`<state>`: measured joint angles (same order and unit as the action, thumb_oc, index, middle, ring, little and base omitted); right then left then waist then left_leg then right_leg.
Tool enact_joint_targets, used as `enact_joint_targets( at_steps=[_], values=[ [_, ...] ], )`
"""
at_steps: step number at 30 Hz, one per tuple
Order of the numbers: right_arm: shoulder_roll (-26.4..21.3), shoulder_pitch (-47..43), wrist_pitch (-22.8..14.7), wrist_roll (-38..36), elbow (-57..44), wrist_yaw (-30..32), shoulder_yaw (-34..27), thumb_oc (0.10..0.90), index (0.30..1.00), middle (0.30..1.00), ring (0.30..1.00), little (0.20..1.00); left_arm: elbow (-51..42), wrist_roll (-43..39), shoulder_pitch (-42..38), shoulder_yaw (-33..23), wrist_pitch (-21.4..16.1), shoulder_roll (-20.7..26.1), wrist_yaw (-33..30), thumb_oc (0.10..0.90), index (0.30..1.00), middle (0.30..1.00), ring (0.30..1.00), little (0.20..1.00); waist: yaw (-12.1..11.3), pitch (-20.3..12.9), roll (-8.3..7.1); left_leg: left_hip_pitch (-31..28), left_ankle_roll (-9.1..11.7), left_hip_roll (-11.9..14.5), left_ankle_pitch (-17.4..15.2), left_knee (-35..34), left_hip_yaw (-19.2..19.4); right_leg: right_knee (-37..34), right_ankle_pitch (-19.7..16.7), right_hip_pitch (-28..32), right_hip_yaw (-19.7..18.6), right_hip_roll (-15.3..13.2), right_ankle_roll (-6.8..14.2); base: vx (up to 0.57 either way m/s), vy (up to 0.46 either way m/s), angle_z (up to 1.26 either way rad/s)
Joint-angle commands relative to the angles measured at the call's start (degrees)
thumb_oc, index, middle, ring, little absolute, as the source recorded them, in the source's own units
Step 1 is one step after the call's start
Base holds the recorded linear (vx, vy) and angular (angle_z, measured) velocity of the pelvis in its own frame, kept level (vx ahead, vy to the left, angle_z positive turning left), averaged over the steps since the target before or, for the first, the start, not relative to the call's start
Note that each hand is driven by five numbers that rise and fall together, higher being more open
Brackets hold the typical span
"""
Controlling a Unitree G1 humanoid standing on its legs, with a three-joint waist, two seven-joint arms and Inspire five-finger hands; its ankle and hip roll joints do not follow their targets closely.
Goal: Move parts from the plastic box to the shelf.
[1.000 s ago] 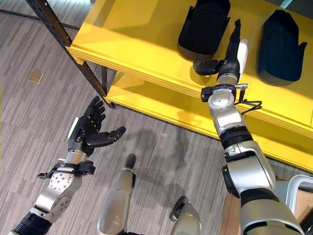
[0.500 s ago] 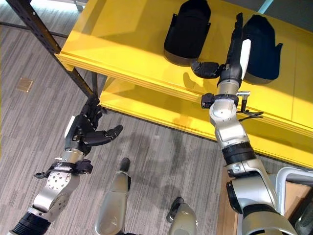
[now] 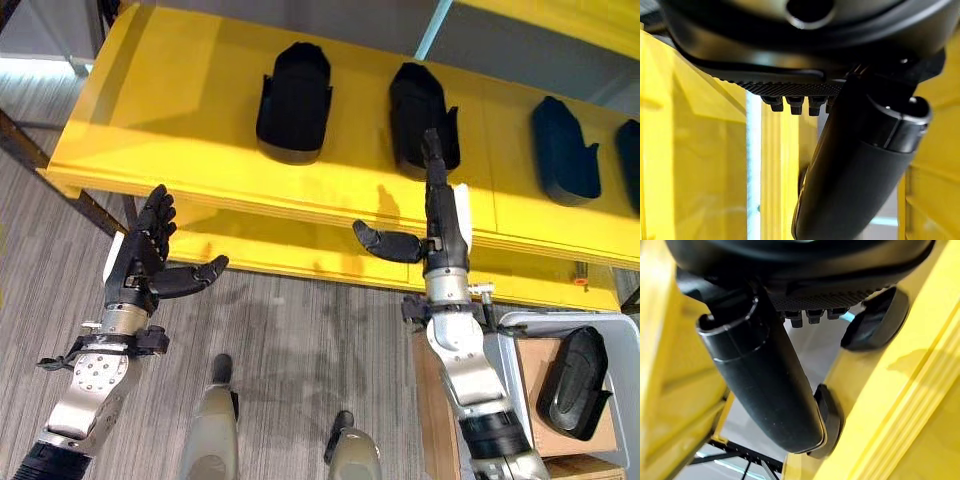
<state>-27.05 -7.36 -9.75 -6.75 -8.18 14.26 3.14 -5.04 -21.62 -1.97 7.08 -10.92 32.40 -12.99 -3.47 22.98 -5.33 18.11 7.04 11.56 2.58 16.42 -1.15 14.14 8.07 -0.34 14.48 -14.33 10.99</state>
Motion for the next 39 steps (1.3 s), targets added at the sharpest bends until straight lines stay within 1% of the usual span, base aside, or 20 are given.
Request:
enact_joint_targets(
  at_steps=[1,5,12,14,15,18,21,23,25,26,27,28,29,30,33,34,36,37,38,39],
  values=[
    [-1.66,1.84,-7.49,2.09,-4.36,-1.26,-2.74,0.900,1.000,1.000,1.000,1.000,-3.90,2.88,2.08,-1.91,-5.75,-1.66,1.15,0.900,1.000,1.000,1.000,1.000,2.62,-13.27,0.87,-2.89,-0.31,4.15,2.66,-6.99,1.44,-2.90,-1.07,0.52,-2.13,2.96,-3.80,0.04,0.036,-0.13],
    [-1.29,10.05,-7.62,0.71,-7.61,-5.30,-3.82,0.900,1.000,1.000,1.000,1.000,-4.21,3.54,5.71,-3.78,-6.19,-3.42,2.31,0.900,1.000,1.000,1.000,1.000,5.02,-16.80,1.82,-7.33,0.24,4.84,4.67,-12.75,4.37,-6.48,-2.37,2.34,-3.43,3.40,-3.29,0.05,0.015,-0.16],
    [-0.13,16.52,-8.05,-2.80,-10.25,-8.93,-2.97,0.900,1.000,1.000,1.000,1.000,-2.69,3.16,7.65,-3.71,-6.37,-6.26,2.91,0.900,1.000,1.000,1.000,1.000,7.24,-18.70,3.35,-11.80,1.23,6.92,7.85,-17.84,7.08,-6.21,-1.35,3.04,-5.64,5.24,-3.95,0.00,-0.038,-0.23],
    [0.55,17.80,-8.39,-4.46,-10.79,-9.58,-2.32,0.900,1.000,1.000,1.000,1.000,-2.17,3.17,7.54,-3.31,-6.36,-7.23,2.71,0.900,1.000,1.000,1.000,1.000,8.17,-18.55,4.07,-13.13,1.24,8.58,8.49,-17.52,7.86,-3.08,0.40,2.14,-6.72,6.55,-5.15,-0.04,-0.141,-0.28],
    [0.71,18.11,-8.03,-5.35,-10.56,-10.08,-1.17,0.900,1.000,1.000,1.000,1.000,-1.81,3.07,7.06,-2.96,-6.47,-7.66,2.34,0.900,1.000,1.000,1.000,1.000,8.51,-18.13,4.58,-14.05,1.17,9.91,9.04,-17.07,8.18,1.45,2.19,0.68,-7.49,7.61,-6.23,-0.03,-0.105,-0.35],
    [0.55,17.68,-8.20,-5.90,-10.31,-10.36,-0.12,0.900,1.000,1.000,1.000,1.000,-1.67,3.17,6.80,-2.96,-6.66,-7.78,2.00,0.900,1.000,1.000,1.000,1.000,8.57,-17.51,4.88,-14.90,0.96,11.09,9.54,-16.94,8.51,5.76,4.37,-1.20,-8.45,8.88,-7.21,-0.06,-0.137,-0.35],
    [0.08,18.17,-8.41,-7.56,-10.45,-11.19,0.44,0.900,1.000,1.000,1.000,1.000,-1.40,3.39,6.27,-2.35,-6.58,-8.21,1.66,0.900,1.000,1.000,1.000,1.000,8.67,-16.81,5.23,-15.74,1.45,13.13,12.15,-17.57,8.56,10.46,6.96,-2.79,-8.55,10.91,-8.75,-0.05,-0.185,-0.20],
    [-0.95,18.33,-8.90,-7.40,-11.02,-10.93,0.14,0.900,1.000,1.000,1.000,1.000,-1.28,3.22,5.89,-1.51,-6.51,-8.90,1.88,0.900,1.000,1.000,1.000,1.000,8.33,-16.04,5.54,-15.14,1.48,14.34,15.29,-18.20,7.90,12.39,8.06,-3.92,-8.22,12.95,-10.34,-0.10,-0.285,-0.14],
    [-0.98,18.32,-8.92,-7.42,-11.00,-10.94,0.09,0.900,1.000,1.000,1.000,1.000,-1.24,3.23,5.82,-1.46,-6.52,-8.94,1.87,0.900,1.000,1.000,1.000,1.000,8.40,-16.05,5.67,-14.99,1.55,14.45,15.40,-18.23,7.72,12.43,8.06,-3.99,-8.08,13.06,-10.42,-0.07,-0.173,-0.07],
    [-1.00,18.92,-9.29,-7.70,-10.72,-10.39,-0.37,0.900,1.000,1.000,1.000,1.000,-0.21,2.70,4.84,-0.41,-6.38,-9.29,1.85,0.900,1.000,1.000,1.000,1.000,8.17,-14.81,5.72,-13.38,1.67,14.64,18.44,-17.41,7.59,11.90,7.57,-3.85,-7.19,13.91,-11.27,-0.07,-0.170,0.03],
    [-1.00,18.91,-9.32,-7.71,-10.69,-10.40,-0.45,0.900,1.000,1.000,1.000,1.000,-0.13,2.69,4.73,-0.33,-6.41,-9.30,1.84,0.900,1.000,1.000,1.000,1.000,8.34,-14.76,5.84,-13.18,1.71,14.70,18.55,-17.40,7.24,11.77,7.51,-3.76,-6.93,13.99,-11.32,-0.12,-0.308,0.21],
    [-1.24,19.57,-9.42,-6.95,-10.63,-9.86,-1.08,0.900,1.000,1.000,1.000,1.000,0.67,2.61,3.67,0.69,-6.27,-9.36,1.99,0.900,1.000,1.000,1.000,1.000,8.62,-13.86,5.24,-11.05,1.27,14.37,20.10,-16.63,9.23,9.84,6.40,-3.06,-5.29,13.75,-11.66,-0.09,-0.201,0.37],
    [-1.29,20.05,-9.50,-6.80,-10.60,-9.72,-1.35,0.900,1.000,1.000,1.000,1.000,0.82,2.40,3.34,0.93,-6.30,-9.30,2.15,0.900,1.000,1.000,1.000,1.000,8.77,-13.66,4.87,-10.59,0.89,13.62,18.98,-16.05,10.15,8.81,5.65,-2.83,-4.82,13.49,-11.76,-0.10,-0.252,1.04],
    [-0.99,20.45,-9.49,-7.21,-10.09,-9.96,-1.24,0.900,1.000,1.000,1.000,1.000,0.82,1.86,3.71,0.98,-6.56,-9.26,2.43,0.900,1.000,1.000,1.000,1.000,8.31,-13.40,3.99,-10.54,0.10,11.01,16.03,-14.59,8.45,6.46,4.33,-2.27,-5.07,12.76,-11.14,-0.07,-0.165,0.91],
    [-0.57,19.45,-9.06,-7.74,-8.17,-11.22,0.86,0.900,1.000,1.000,1.000,1.000,-0.72,1.65,6.83,-1.35,-6.86,-9.58,2.57,0.900,1.000,1.000,1.000,1.000,5.13,-14.12,2.57,-9.55,-3.05,-3.81,6.48,-12.49,-6.09,-5.77,-1.51,-0.11,-9.37,12.95,-9.75,-0.03,-0.120,0.15],
    [-0.52,19.25,-9.10,-8.10,-8.00,-12.07,1.32,0.900,1.000,1.000,1.000,1.000,-1.32,1.64,7.93,-2.16,-6.84,-9.78,3.07,0.900,1.000,1.000,1.000,1.000,4.50,-14.67,2.48,-9.98,-3.64,-7.15,4.81,-13.25,-6.92,-8.66,-3.10,0.61,-10.17,13.26,-9.54,-0.01,-0.071,-0.22],
    [-0.85,18.98,-8.72,-8.78,-7.54,-13.68,1.73,0.900,1.000,1.000,1.000,1.000,-1.73,1.57,9.40,-2.89,-7.27,-9.86,4.30,0.900,1.000,1.000,1.000,1.000,4.29,-16.00,2.77,-11.78,-5.28,-9.97,2.55,-15.13,-5.54,-12.80,-5.48,1.44,-10.91,13.75,-8.89,0.01,-0.006,-0.65],
    [-0.74,18.96,-8.55,-8.85,-7.12,-14.21,2.21,0.900,1.000,1.000,1.000,1.000,-2.20,1.72,9.99,-3.00,-7.34,-10.10,4.53,0.900,1.000,1.000,1.000,1.000,3.63,-16.50,2.95,-11.83,-5.94,-12.38,1.69,-15.28,-7.41,-13.95,-6.34,1.27,-11.62,13.94,-8.66,0.03,0.029,-0.71],
    [-0.75,19.02,-8.57,-8.86,-7.09,-14.22,2.25,0.900,1.000,1.000,1.000,1.000,-2.25,1.73,10.11,-3.00,-7.33,-10.10,4.55,0.900,1.000,1.000,1.000,1.000,3.51,-16.62,2.92,-11.77,-6.05,-12.43,1.47,-15.08,-7.24,-14.25,-6.45,1.39,-11.79,13.89,-8.59,0.02,0.061,-0.51],
    [-0.54,18.07,-8.09,-8.79,-6.61,-14.87,3.21,0.900,1.000,1.000,1.000,1.000,-2.10,1.21,10.75,-2.82,-7.37,-10.71,4.98,0.900,1.000,1.000,1.000,1.000,2.59,-17.49,3.28,-12.38,-7.54,-16.43,0.78,-17.21,-11.18,-15.86,-7.65,0.57,-13.55,15.10,-8.20,0.03,0.050,-0.64]
  ],
)
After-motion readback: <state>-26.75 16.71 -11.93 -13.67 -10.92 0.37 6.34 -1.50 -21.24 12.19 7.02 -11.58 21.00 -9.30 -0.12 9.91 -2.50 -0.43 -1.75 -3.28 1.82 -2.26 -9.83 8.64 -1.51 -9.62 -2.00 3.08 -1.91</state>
